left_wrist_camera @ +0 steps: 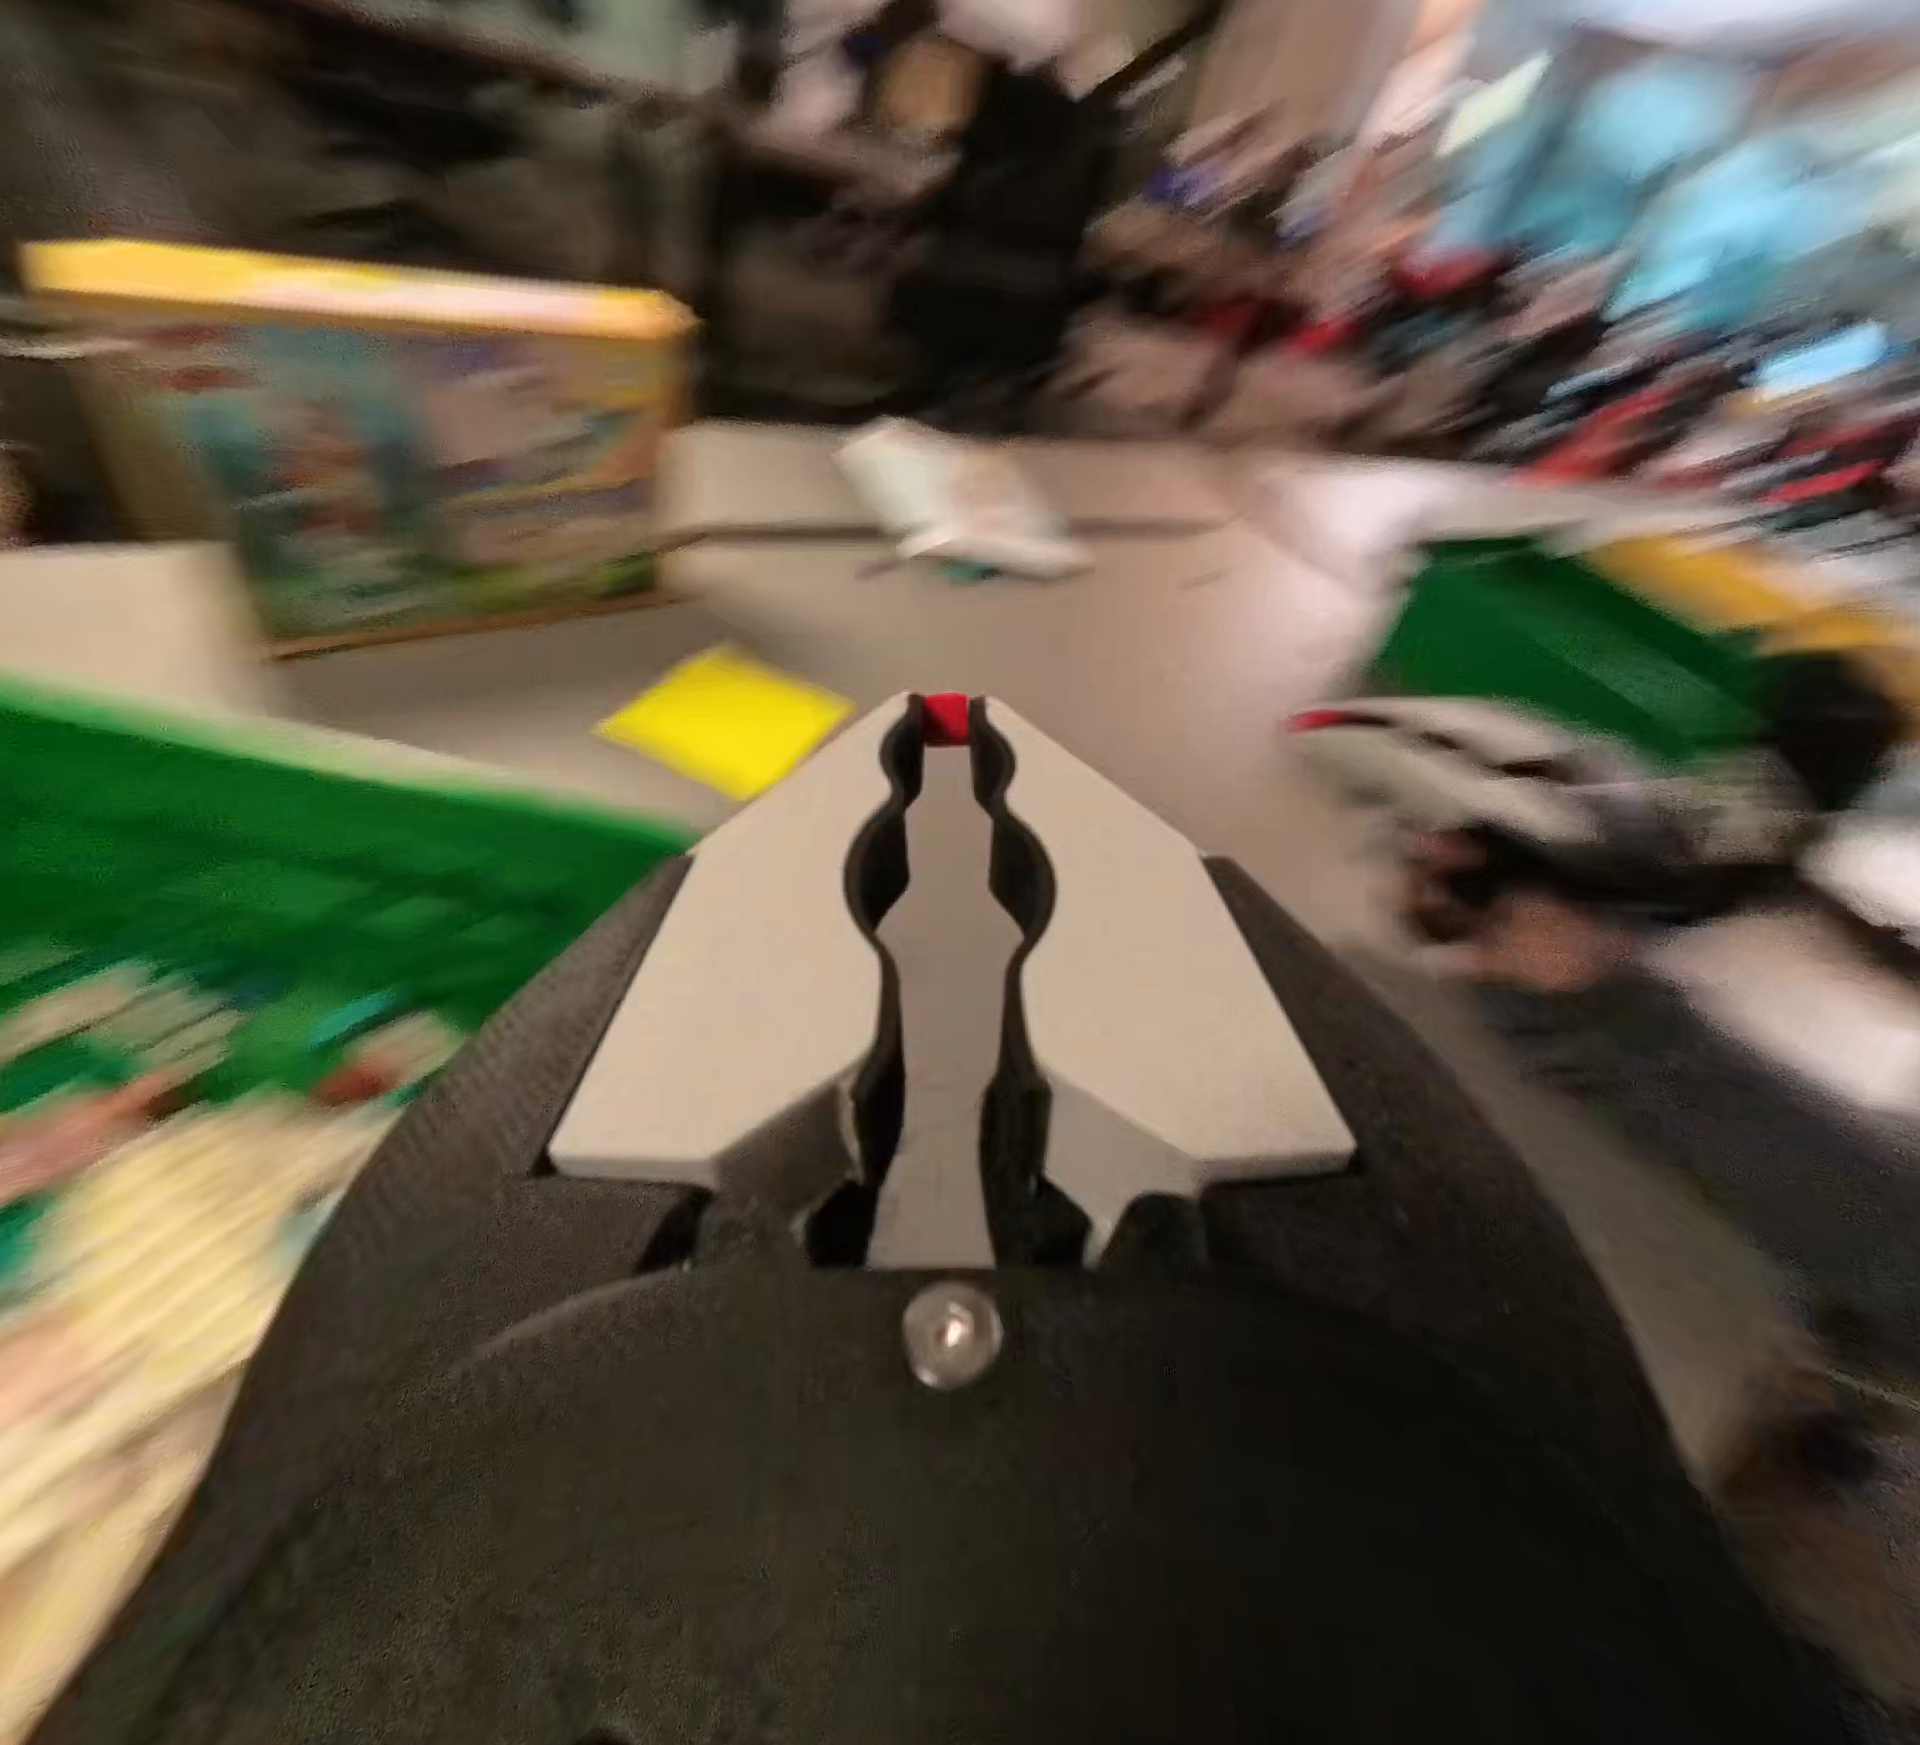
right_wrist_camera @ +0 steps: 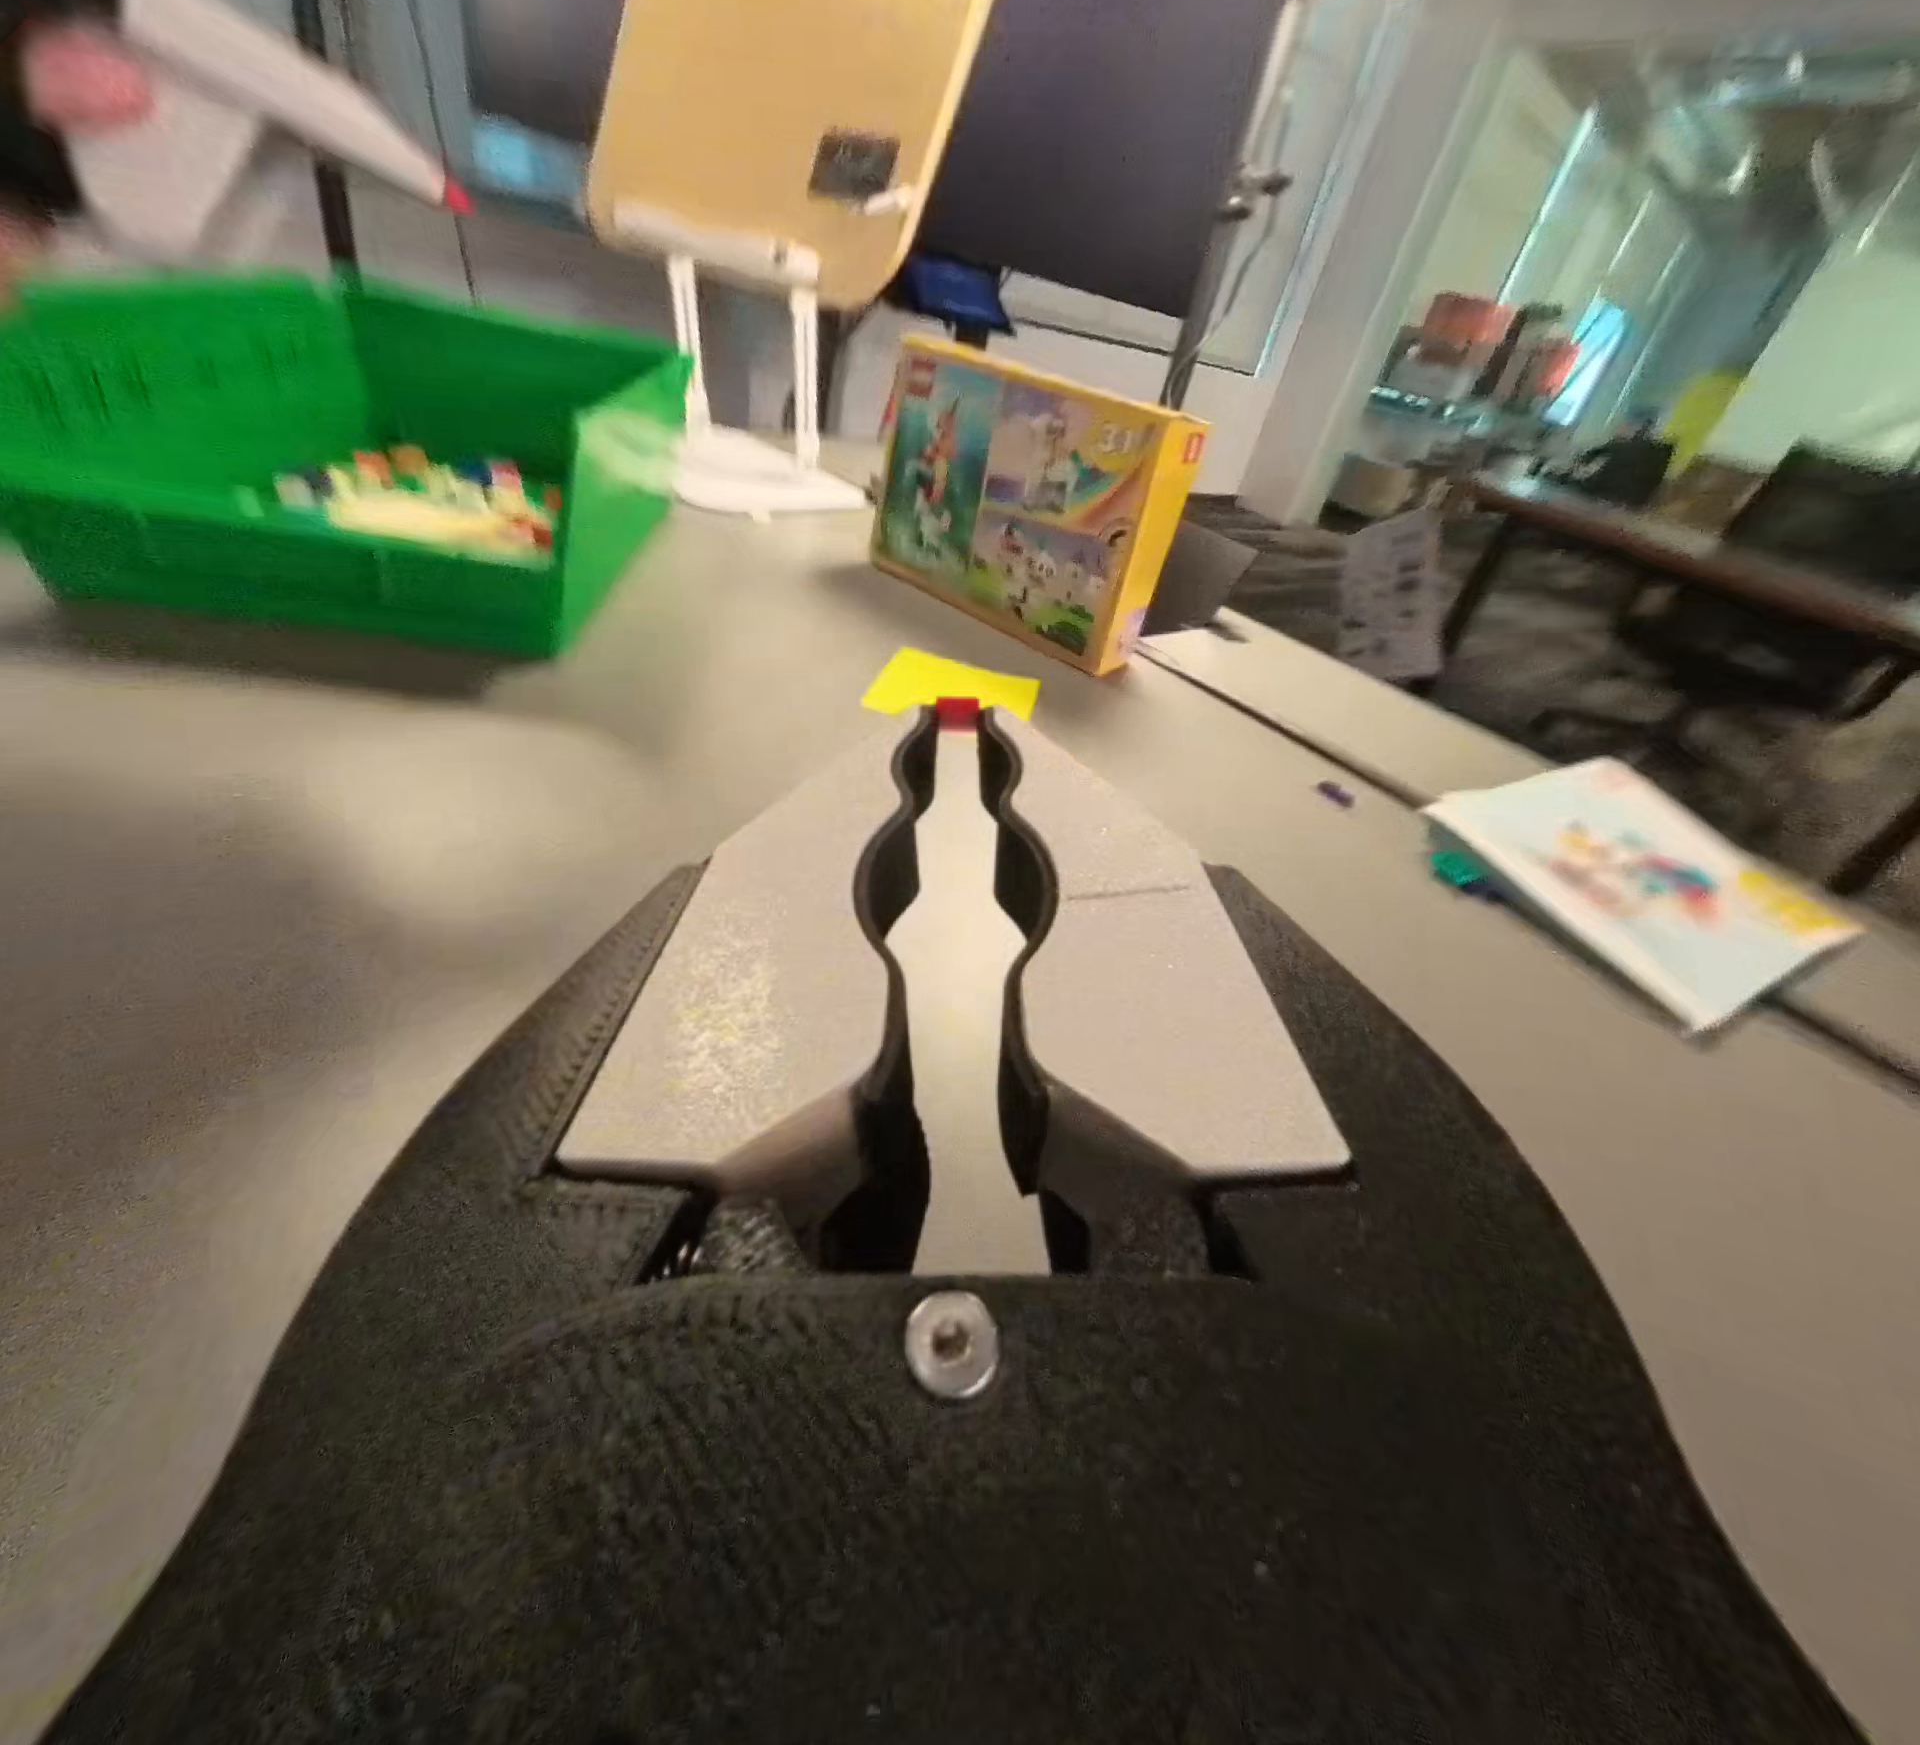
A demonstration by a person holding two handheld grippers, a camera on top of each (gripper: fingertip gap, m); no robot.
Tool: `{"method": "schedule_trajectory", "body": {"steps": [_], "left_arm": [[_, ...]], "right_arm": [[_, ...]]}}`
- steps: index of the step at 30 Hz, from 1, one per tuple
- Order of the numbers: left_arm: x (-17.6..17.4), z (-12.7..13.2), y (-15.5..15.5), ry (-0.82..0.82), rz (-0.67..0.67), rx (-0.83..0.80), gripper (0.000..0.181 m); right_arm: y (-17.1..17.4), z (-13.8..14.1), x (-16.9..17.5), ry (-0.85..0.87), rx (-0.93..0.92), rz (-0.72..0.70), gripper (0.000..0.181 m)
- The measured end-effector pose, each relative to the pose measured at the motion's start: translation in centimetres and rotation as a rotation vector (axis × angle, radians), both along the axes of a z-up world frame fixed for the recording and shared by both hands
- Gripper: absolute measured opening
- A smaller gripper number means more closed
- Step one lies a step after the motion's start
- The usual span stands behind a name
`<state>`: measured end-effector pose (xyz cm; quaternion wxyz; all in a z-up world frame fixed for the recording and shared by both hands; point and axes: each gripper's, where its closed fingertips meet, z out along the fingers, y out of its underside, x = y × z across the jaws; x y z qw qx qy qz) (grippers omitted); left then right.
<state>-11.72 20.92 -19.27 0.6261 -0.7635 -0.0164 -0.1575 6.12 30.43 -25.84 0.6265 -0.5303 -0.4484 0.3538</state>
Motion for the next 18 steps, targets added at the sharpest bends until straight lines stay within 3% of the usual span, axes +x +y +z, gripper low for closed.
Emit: {"method": "schedule_trajectory", "body": {"steps": [2, 4, 7, 11, 14, 18], "left_arm": [[-6.0, -3.1, -1.6, 0.211, 0.237, -0.261, 0.010], [-9.7, -5.2, -3.3, 0.299, 0.365, -0.440, 0.020], [-11.6, -8.7, -4.7, 0.254, 0.381, -0.662, 0.031], [-10.9, -12.3, -5.8, 0.161, 0.290, -0.874, 0.034], [-10.9, -12.1, -5.2, 0.174, 0.286, -0.863, 0.063], [-8.4, -7.7, -2.4, 0.226, 0.220, -0.575, 0.094]], "right_arm": [[-1.4, -1.0, -1.0, -0.117, 0.183, 0.000, 0.005], [-2.7, -1.5, -1.8, -0.196, 0.347, 0.003, 0.005], [-4.1, -2.2, -2.5, -0.263, 0.461, 0.022, 0.005], [-3.8, -2.4, -2.1, -0.281, 0.498, -0.004, 0.005], [-2.8, -1.5, -1.3, -0.232, 0.463, -0.067, 0.005], [-2.2, -0.7, -0.8, -0.198, 0.476, -0.115, 0.005]]}}
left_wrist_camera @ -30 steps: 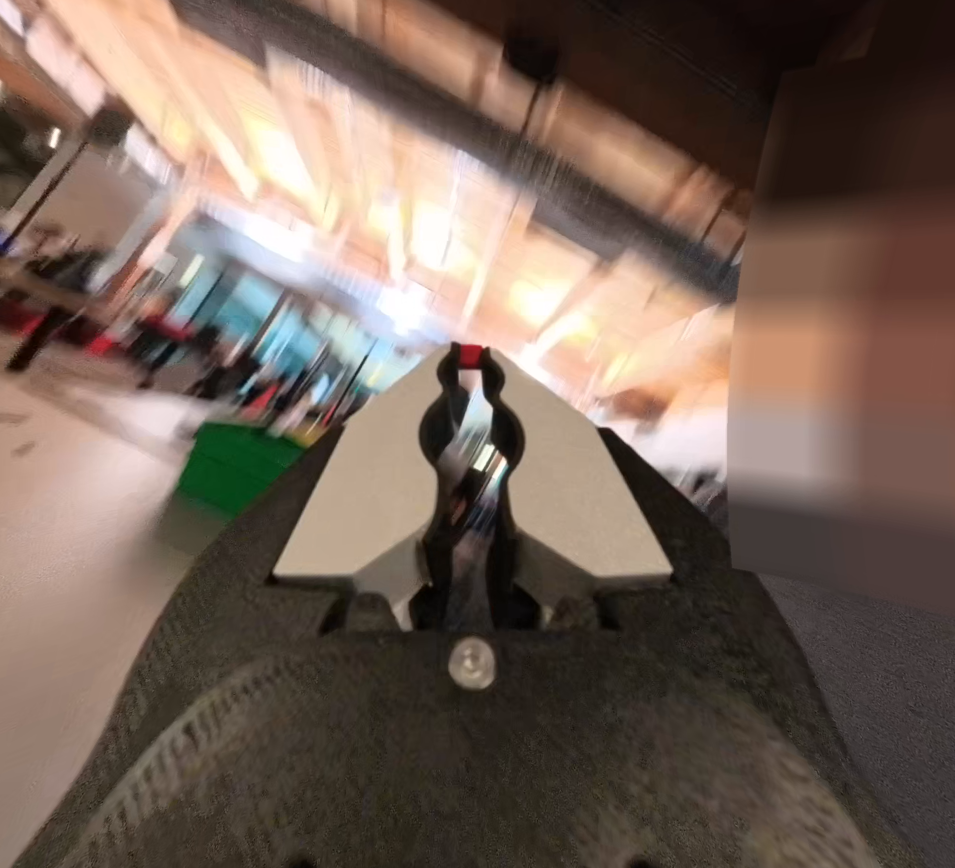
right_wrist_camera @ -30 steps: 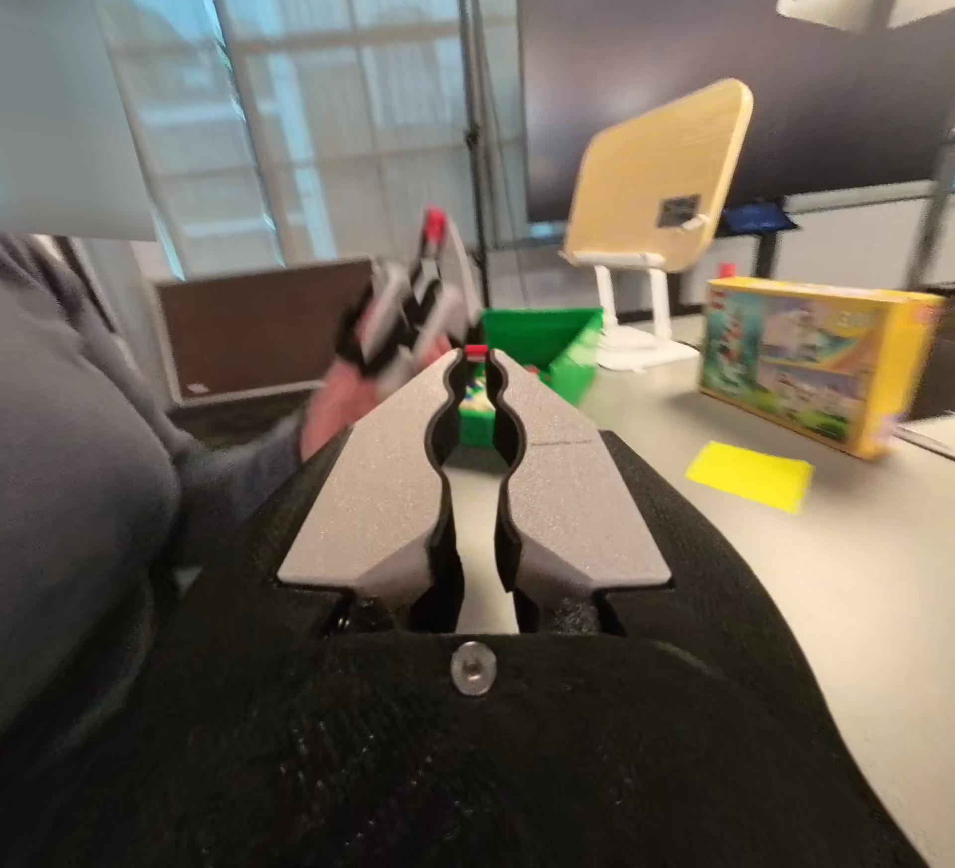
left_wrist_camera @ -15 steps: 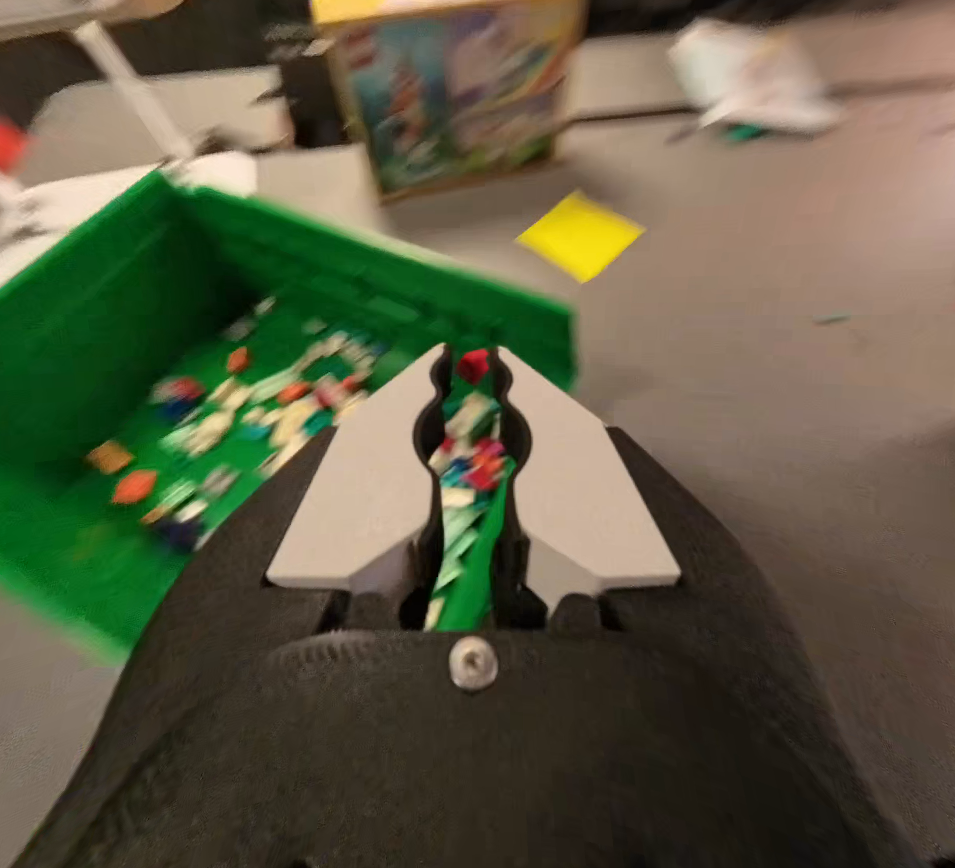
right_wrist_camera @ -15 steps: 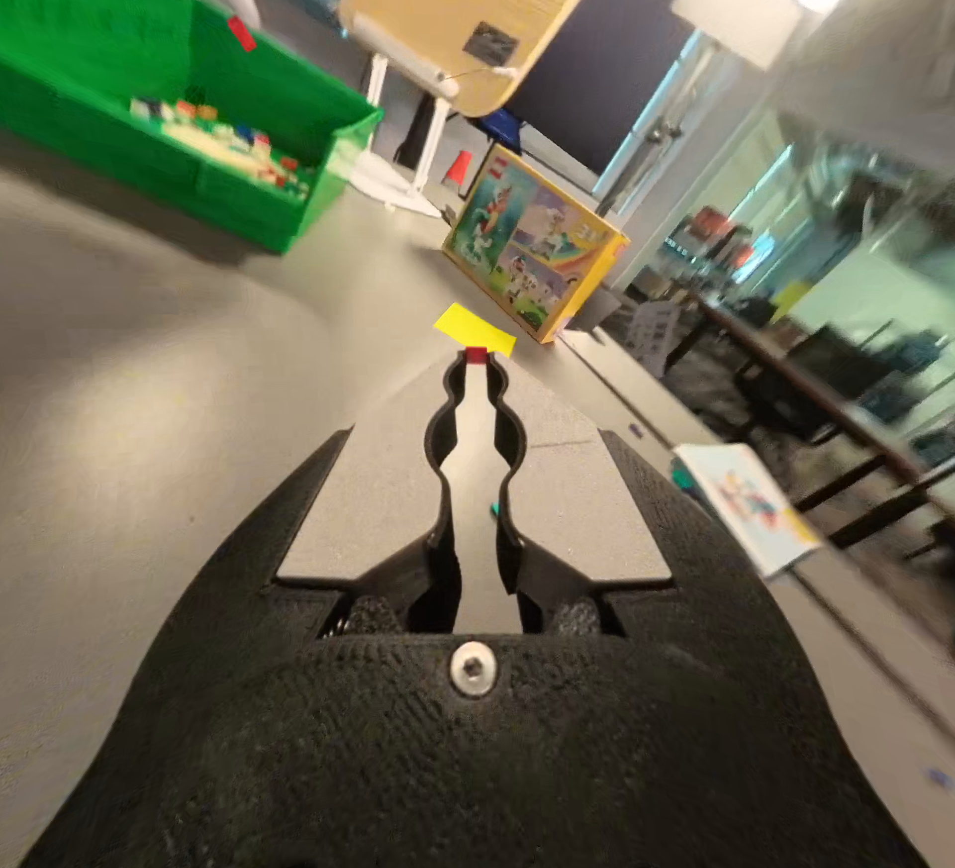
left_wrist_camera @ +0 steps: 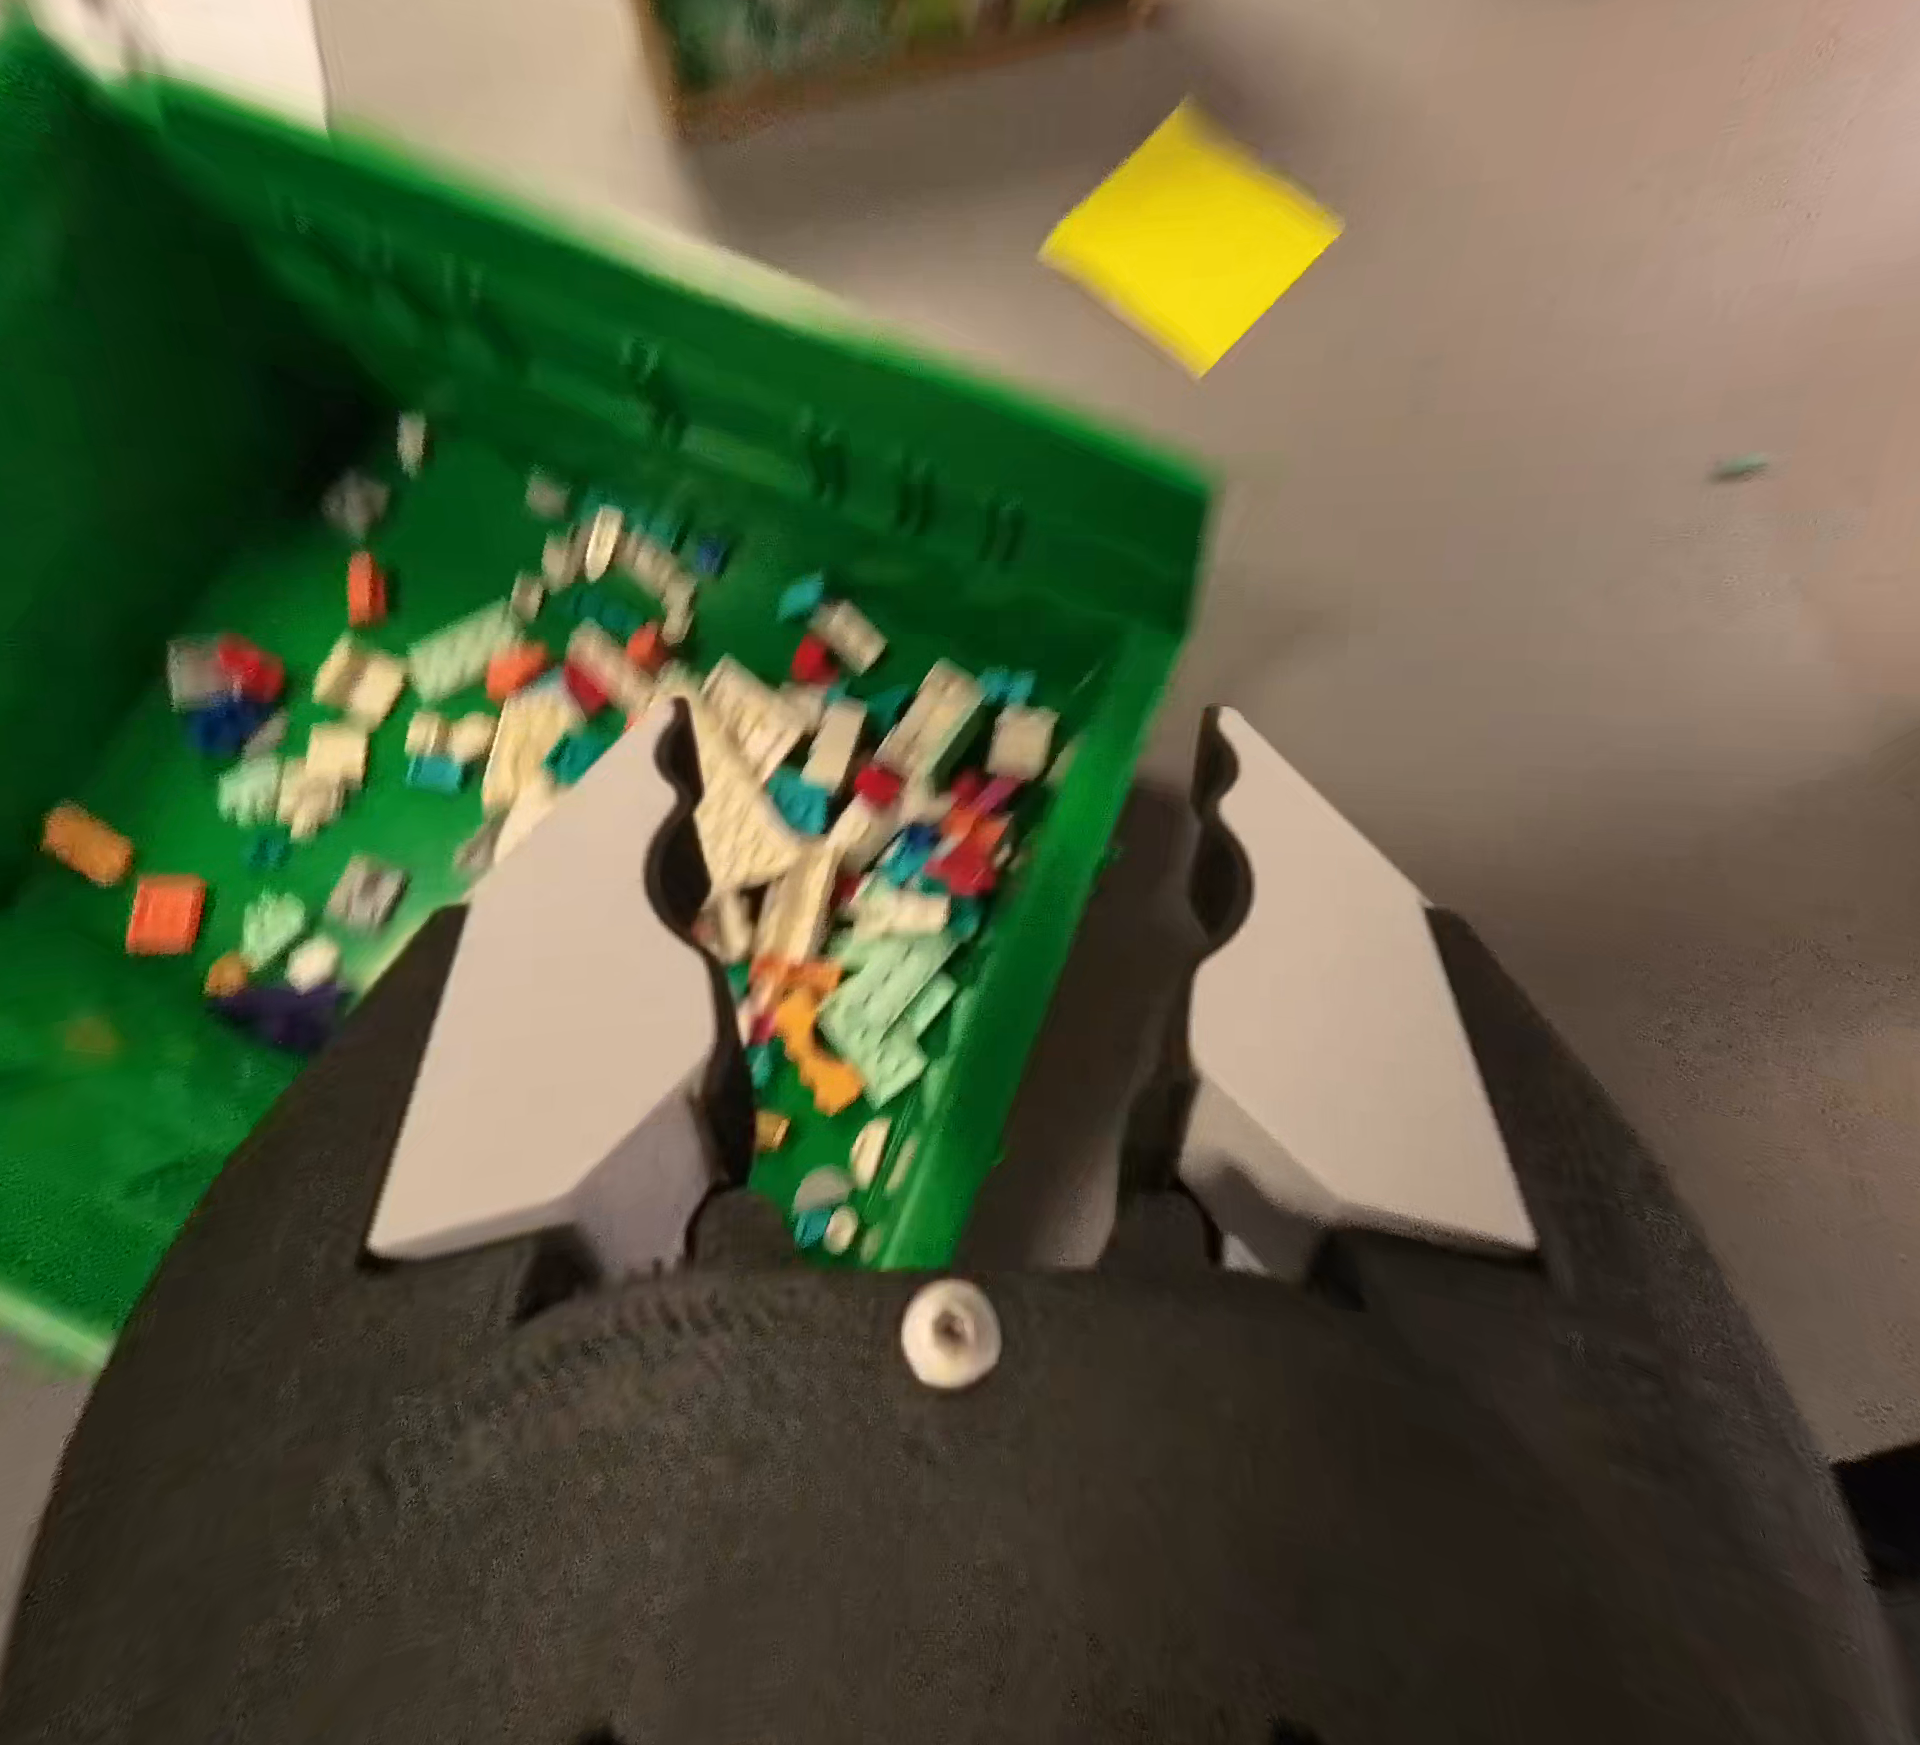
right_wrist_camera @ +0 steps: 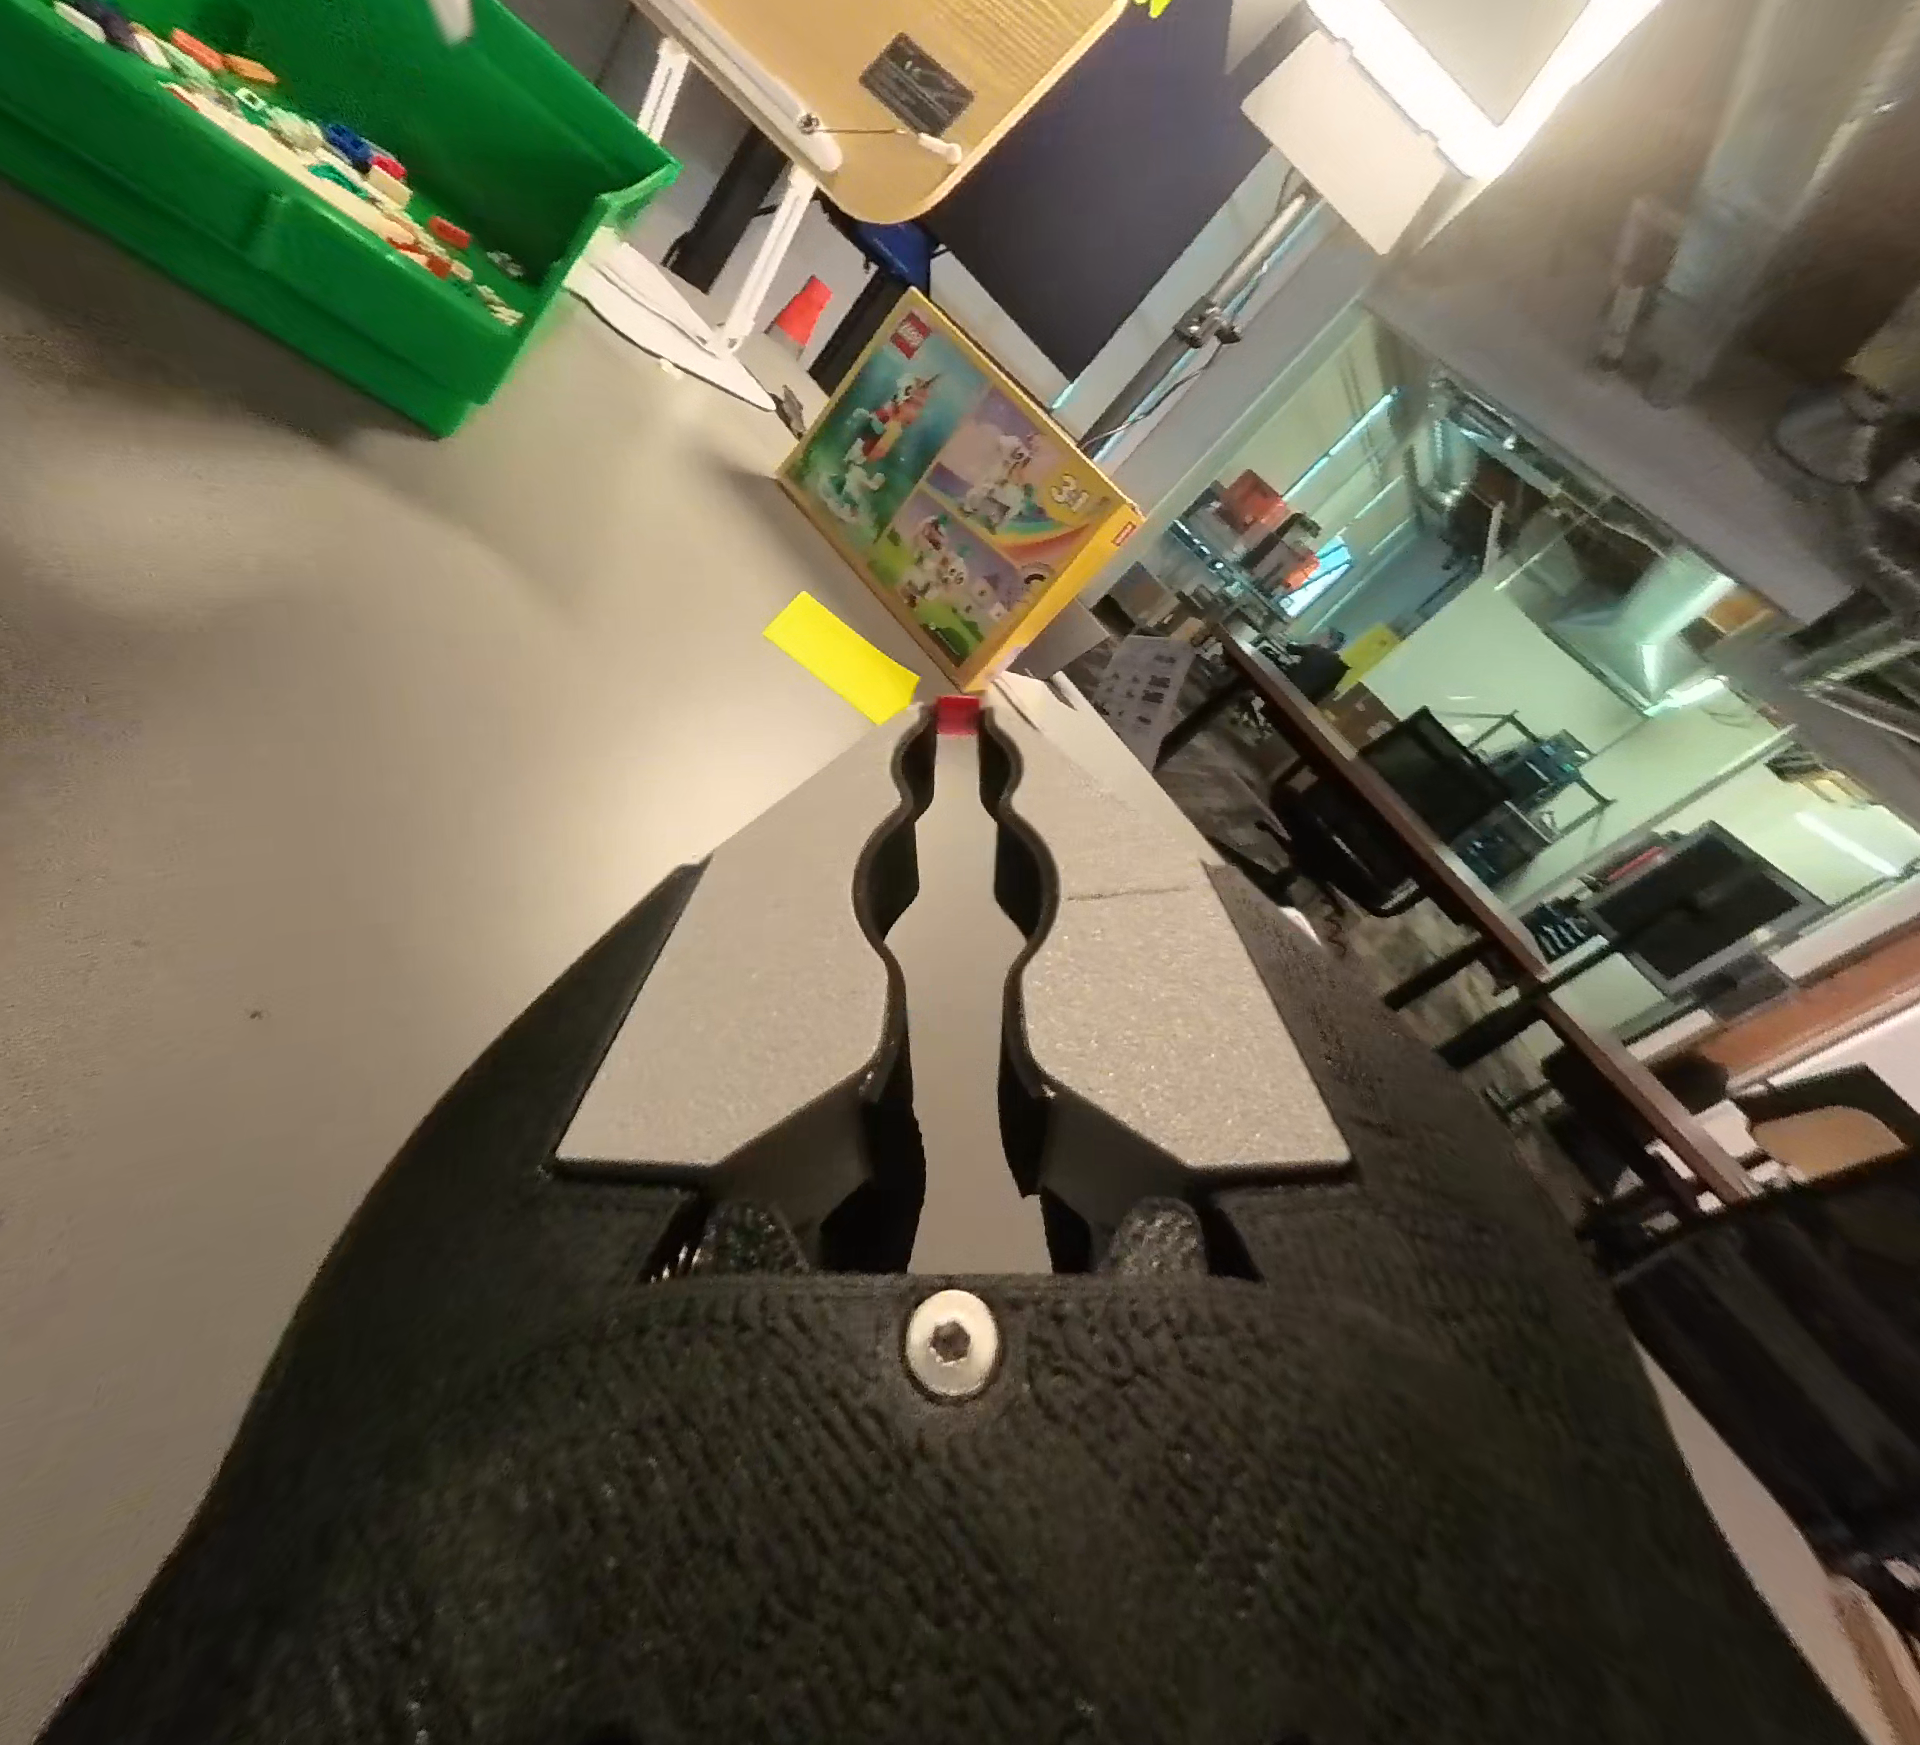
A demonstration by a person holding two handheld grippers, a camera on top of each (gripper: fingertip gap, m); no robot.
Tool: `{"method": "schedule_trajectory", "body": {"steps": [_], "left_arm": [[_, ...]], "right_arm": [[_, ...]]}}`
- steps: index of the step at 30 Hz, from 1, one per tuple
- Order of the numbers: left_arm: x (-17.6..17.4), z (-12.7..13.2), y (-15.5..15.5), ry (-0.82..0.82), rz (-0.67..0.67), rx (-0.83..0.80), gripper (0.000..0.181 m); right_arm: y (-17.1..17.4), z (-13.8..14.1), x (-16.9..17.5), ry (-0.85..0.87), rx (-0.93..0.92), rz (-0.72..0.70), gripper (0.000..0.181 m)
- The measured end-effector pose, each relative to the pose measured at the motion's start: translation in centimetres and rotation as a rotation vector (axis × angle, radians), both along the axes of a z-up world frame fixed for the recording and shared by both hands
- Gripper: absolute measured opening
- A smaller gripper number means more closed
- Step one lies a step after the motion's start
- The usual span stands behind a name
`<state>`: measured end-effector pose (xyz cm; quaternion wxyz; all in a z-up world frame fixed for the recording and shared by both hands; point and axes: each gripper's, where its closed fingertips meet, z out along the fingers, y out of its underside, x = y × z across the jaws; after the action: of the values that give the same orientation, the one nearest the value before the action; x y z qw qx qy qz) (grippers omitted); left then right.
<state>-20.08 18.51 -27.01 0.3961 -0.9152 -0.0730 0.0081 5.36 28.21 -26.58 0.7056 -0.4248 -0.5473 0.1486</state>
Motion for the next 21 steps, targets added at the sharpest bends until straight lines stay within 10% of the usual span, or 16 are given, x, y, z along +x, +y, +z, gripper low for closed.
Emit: {"method": "schedule_trajectory", "body": {"steps": [6, 13, 21], "left_arm": [[12.6, 6.8, 2.9, 0.028, -0.401, 0.487, 0.074], [22.1, 4.3, 4.3, -0.206, -0.724, 0.497, 0.066], [24.1, 2.5, 6.4, -0.234, -0.861, 0.440, 0.055]], "right_arm": [[0.6, 0.0, -0.1, -0.019, 0.039, -0.058, 0.005], [-0.5, 3.3, -0.2, 0.073, 0.345, -0.163, 0.004], [-3.0, 3.6, -1.2, 0.066, 0.456, -0.075, 0.005]]}}
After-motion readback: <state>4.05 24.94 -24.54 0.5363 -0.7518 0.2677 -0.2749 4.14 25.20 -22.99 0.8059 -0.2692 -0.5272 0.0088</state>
